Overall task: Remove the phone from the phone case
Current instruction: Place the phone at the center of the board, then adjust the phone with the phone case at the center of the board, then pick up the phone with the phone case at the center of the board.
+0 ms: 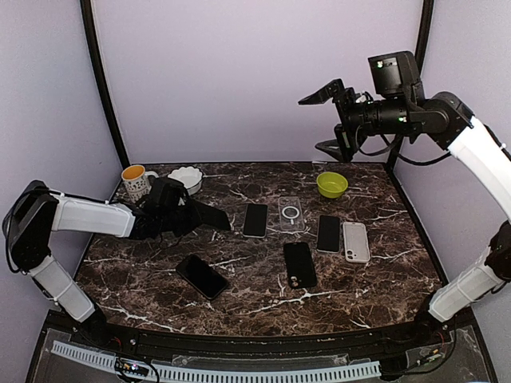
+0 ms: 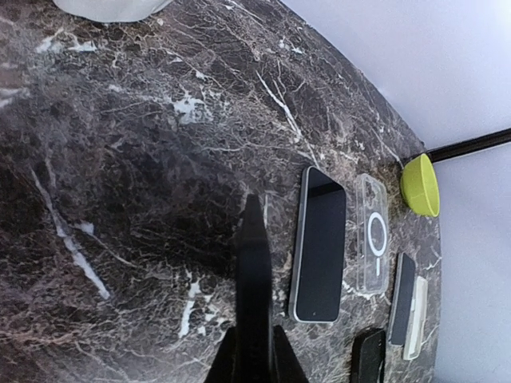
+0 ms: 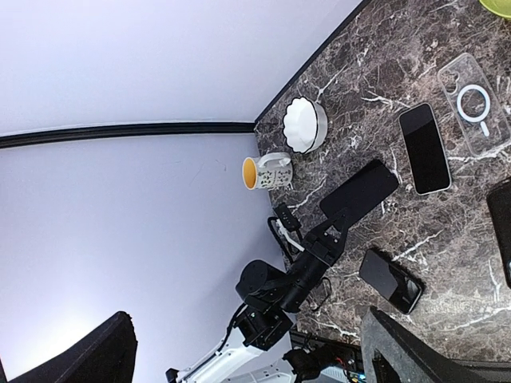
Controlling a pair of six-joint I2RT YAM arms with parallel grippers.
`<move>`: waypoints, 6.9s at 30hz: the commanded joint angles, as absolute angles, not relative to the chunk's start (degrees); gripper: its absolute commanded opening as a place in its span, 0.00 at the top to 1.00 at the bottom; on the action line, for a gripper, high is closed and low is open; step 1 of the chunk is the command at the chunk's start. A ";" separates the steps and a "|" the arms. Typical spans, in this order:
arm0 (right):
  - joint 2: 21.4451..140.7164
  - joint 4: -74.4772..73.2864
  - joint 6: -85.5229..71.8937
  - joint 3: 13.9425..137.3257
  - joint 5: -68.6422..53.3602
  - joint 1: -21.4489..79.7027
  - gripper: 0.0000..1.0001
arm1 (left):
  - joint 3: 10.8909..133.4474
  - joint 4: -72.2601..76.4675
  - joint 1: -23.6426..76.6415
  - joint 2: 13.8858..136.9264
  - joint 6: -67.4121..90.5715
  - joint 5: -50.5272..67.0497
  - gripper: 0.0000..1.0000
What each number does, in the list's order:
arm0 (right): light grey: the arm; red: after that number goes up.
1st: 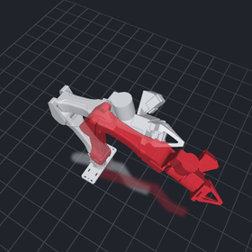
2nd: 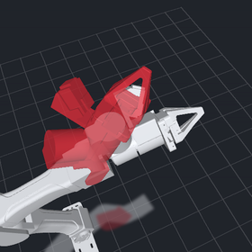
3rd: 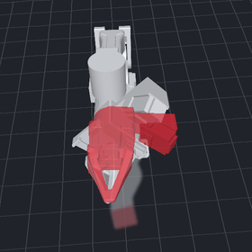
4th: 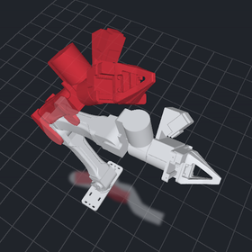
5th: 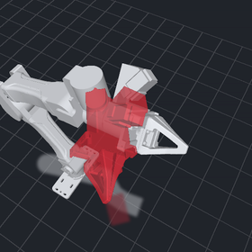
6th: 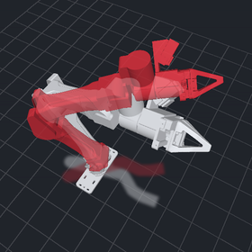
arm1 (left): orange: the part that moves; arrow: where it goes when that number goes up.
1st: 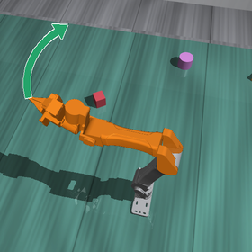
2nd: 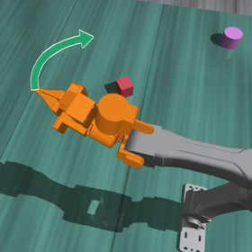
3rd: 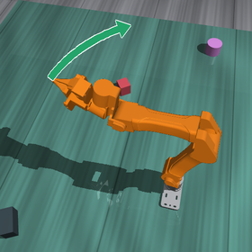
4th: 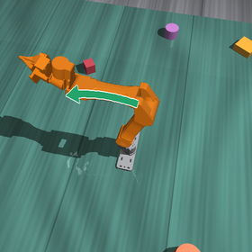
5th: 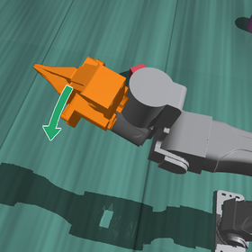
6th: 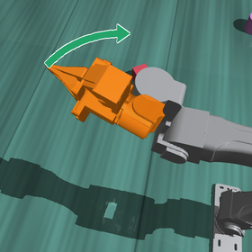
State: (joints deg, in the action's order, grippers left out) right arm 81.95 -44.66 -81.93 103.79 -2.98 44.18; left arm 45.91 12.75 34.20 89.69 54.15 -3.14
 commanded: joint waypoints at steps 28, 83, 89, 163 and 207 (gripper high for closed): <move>79.02 -31.06 -83.08 106.98 1.41 43.95 0.01 | 43.73 11.14 32.89 91.40 55.23 -2.30 0.33; 69.01 -20.96 -38.21 52.84 8.28 51.70 0.01 | 36.48 -18.38 32.56 78.36 32.92 14.41 0.25; 67.37 -22.09 -37.57 51.48 8.00 51.68 0.01 | 40.92 -23.10 32.61 76.77 27.20 8.58 0.23; 83.19 -12.07 9.46 50.68 -12.80 66.13 0.01 | 36.13 -23.27 39.46 70.61 37.91 13.47 0.27; 120.03 -5.29 18.52 72.94 -11.64 68.36 0.01 | 43.14 -37.26 39.46 37.76 28.45 -14.39 0.01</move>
State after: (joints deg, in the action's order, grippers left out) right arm 118.30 -3.57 18.13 72.38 -12.23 67.42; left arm 43.72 -37.91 39.40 36.93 29.36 -14.17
